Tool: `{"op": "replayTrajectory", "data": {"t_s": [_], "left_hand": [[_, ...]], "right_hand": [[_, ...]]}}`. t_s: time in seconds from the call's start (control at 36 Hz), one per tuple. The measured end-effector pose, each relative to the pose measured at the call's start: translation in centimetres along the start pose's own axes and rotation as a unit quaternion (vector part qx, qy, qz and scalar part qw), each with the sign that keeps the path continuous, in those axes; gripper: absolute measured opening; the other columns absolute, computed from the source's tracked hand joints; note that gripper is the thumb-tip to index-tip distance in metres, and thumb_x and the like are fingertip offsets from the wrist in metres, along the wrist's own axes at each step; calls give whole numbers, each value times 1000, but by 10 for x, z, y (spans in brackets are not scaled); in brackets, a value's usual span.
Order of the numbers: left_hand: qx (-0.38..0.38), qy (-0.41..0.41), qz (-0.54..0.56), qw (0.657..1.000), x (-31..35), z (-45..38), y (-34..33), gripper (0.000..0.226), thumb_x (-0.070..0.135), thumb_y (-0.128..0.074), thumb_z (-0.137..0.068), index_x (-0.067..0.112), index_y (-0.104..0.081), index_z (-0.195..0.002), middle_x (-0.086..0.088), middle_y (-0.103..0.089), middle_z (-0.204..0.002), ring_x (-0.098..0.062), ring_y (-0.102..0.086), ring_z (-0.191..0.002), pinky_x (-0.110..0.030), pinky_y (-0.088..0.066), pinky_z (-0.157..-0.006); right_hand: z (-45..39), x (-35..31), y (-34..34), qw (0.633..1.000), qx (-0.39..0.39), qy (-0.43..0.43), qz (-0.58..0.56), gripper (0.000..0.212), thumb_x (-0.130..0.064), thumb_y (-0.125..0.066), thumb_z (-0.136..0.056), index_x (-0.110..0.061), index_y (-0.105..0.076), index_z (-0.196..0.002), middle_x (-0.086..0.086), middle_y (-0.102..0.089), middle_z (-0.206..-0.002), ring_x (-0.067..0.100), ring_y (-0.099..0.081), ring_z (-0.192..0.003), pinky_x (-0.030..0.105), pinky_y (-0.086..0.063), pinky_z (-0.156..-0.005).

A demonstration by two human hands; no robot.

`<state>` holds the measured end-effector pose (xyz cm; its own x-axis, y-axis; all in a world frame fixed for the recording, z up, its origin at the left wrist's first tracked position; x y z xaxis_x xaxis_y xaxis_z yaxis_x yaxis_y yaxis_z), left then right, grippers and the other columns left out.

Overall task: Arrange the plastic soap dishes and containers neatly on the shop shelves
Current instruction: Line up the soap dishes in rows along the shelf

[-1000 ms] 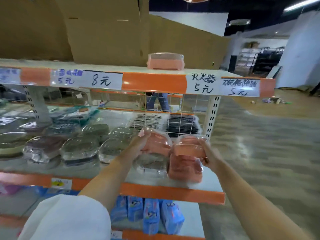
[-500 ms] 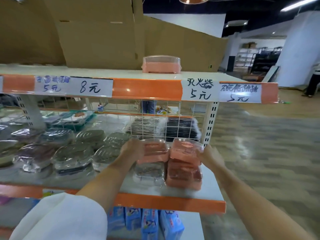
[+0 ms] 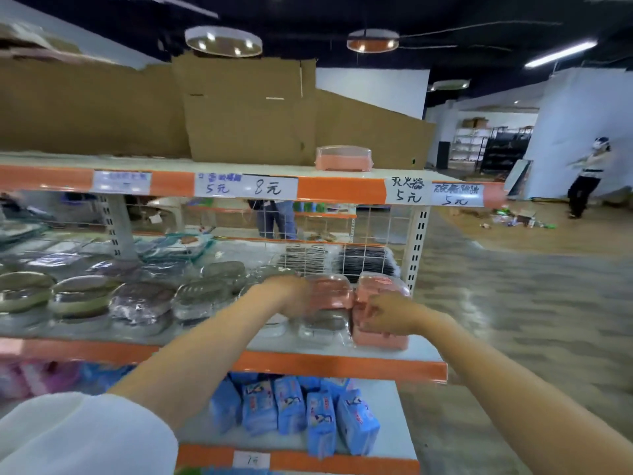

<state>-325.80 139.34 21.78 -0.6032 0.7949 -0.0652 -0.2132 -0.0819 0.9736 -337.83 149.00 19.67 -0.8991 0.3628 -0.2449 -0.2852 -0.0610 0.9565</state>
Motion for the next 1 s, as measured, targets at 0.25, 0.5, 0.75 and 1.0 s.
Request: {"op": "replayTrajectory", "data": {"t_s": [0.25,0.5,0.75,1.0], "left_hand": [[105,-64,-3,992,3,89,104,36,39,-51,-95,7,-61,-108,-6,-65,-105,-22,-62,-97,-36,-52,-85],[225,-41,11,973,-5,130,219,34,40,-52,-95,10,-62,-108,-6,-67,-99,-21,-64,-90,-33,-50,-79],[249,59,27,966,-55,78,251,31,36,-52,-93,8,-64,-98,-12,-70,-86,-22,-68,-76,-35,-57,-72],[245,117,58,961,-95,-5,275,28,34,-53,-93,8,-63,-94,-9,-67,-88,-23,-68,-79,-39,-58,-79]], "right_hand": [[75,-97,93,992,63,109,21,22,-37,-58,-94,-16,-61,-100,-10,-58,-80,4,-57,-70,17,-43,-62],[110,-127,214,970,202,134,15,15,-30,-57,-96,-17,-61,-98,-2,-67,-81,1,-63,-59,15,-47,-56],[58,-69,276,965,250,76,-28,27,-30,-52,-98,-6,-59,-108,8,-65,-91,16,-63,-74,30,-55,-71],[-43,-8,301,972,226,24,-61,37,-33,-47,-100,1,-61,-99,14,-66,-92,16,-60,-69,24,-49,-58]]}}
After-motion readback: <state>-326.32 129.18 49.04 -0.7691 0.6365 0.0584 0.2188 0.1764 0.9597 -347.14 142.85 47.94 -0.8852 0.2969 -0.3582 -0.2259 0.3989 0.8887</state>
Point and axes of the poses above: each hand's wrist, its own z-axis away from the middle knuckle, its own y-axis out of the back of the hand, x = y × z, the point moved 10 cm from there along -z, towards the middle knuckle
